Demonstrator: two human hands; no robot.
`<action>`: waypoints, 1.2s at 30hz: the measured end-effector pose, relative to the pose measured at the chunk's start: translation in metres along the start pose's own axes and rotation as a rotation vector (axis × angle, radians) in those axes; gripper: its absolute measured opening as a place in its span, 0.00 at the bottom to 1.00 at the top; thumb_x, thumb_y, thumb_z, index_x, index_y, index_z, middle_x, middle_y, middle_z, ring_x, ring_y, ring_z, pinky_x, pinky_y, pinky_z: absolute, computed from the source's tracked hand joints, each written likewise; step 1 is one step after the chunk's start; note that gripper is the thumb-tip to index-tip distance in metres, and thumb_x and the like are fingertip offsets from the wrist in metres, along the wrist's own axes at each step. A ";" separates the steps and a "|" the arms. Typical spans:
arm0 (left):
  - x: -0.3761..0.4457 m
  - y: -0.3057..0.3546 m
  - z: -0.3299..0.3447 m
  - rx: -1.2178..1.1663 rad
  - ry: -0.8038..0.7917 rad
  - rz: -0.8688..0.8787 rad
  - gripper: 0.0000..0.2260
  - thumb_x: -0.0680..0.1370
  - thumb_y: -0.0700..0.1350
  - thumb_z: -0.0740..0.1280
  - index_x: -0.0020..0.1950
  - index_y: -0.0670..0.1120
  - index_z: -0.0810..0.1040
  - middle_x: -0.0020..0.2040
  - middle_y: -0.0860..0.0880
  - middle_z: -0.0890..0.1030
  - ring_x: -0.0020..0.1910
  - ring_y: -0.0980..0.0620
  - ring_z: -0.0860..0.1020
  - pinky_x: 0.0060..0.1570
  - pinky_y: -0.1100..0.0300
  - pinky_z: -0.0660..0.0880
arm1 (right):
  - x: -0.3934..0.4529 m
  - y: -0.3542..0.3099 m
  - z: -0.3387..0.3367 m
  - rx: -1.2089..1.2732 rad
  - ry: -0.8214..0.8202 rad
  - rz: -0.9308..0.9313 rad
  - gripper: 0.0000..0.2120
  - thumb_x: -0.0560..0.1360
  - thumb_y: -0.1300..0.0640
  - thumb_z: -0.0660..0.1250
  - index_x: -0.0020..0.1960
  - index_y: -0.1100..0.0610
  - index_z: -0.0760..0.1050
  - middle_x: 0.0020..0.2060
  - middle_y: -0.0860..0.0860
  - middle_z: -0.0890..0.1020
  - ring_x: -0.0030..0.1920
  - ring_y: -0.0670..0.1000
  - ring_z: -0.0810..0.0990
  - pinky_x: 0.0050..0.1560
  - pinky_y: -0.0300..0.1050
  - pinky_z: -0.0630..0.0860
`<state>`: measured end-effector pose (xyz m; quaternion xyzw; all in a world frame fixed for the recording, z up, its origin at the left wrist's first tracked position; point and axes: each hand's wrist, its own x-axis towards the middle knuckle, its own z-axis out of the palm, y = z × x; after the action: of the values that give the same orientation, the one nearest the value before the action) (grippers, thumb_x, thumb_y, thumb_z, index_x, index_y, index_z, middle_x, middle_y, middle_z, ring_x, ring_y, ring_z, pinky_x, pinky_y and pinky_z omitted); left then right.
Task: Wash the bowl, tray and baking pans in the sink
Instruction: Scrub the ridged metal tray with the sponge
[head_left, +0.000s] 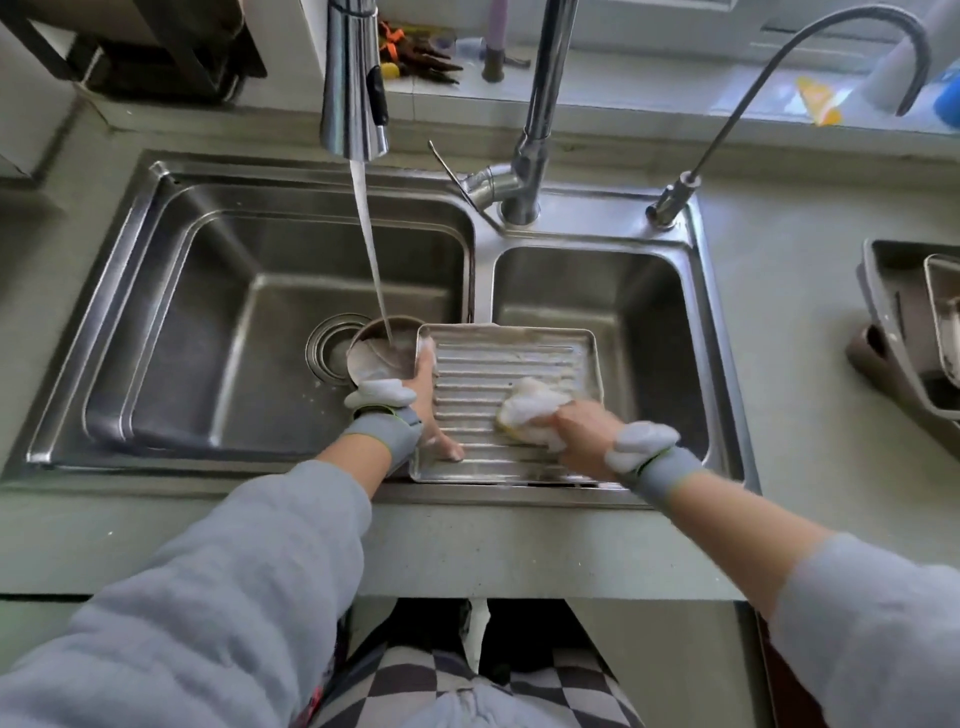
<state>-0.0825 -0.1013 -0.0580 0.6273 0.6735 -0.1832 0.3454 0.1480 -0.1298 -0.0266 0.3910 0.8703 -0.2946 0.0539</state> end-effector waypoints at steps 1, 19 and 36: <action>0.000 0.000 0.000 0.014 -0.007 -0.003 0.70 0.54 0.64 0.79 0.68 0.59 0.21 0.74 0.40 0.63 0.69 0.35 0.67 0.66 0.42 0.67 | 0.001 -0.013 0.010 0.019 -0.033 -0.060 0.19 0.69 0.69 0.58 0.53 0.50 0.73 0.51 0.48 0.71 0.50 0.49 0.74 0.49 0.45 0.74; -0.031 0.070 -0.075 -0.430 0.474 0.163 0.12 0.82 0.43 0.57 0.61 0.45 0.76 0.57 0.40 0.80 0.56 0.39 0.76 0.44 0.57 0.66 | 0.025 -0.012 -0.105 0.486 0.672 0.472 0.19 0.76 0.65 0.59 0.66 0.58 0.72 0.56 0.56 0.79 0.60 0.59 0.76 0.68 0.57 0.66; -0.060 0.092 -0.119 0.146 0.609 0.193 0.10 0.79 0.43 0.57 0.58 0.51 0.72 0.54 0.43 0.80 0.55 0.38 0.78 0.43 0.54 0.69 | 0.051 -0.006 -0.169 -0.505 0.396 0.041 0.13 0.69 0.56 0.68 0.53 0.53 0.73 0.51 0.48 0.79 0.54 0.52 0.76 0.61 0.46 0.61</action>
<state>-0.0228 -0.0506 0.0836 0.7375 0.6682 -0.0013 0.0978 0.1315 -0.0060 0.0985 0.4325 0.9014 0.0139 -0.0153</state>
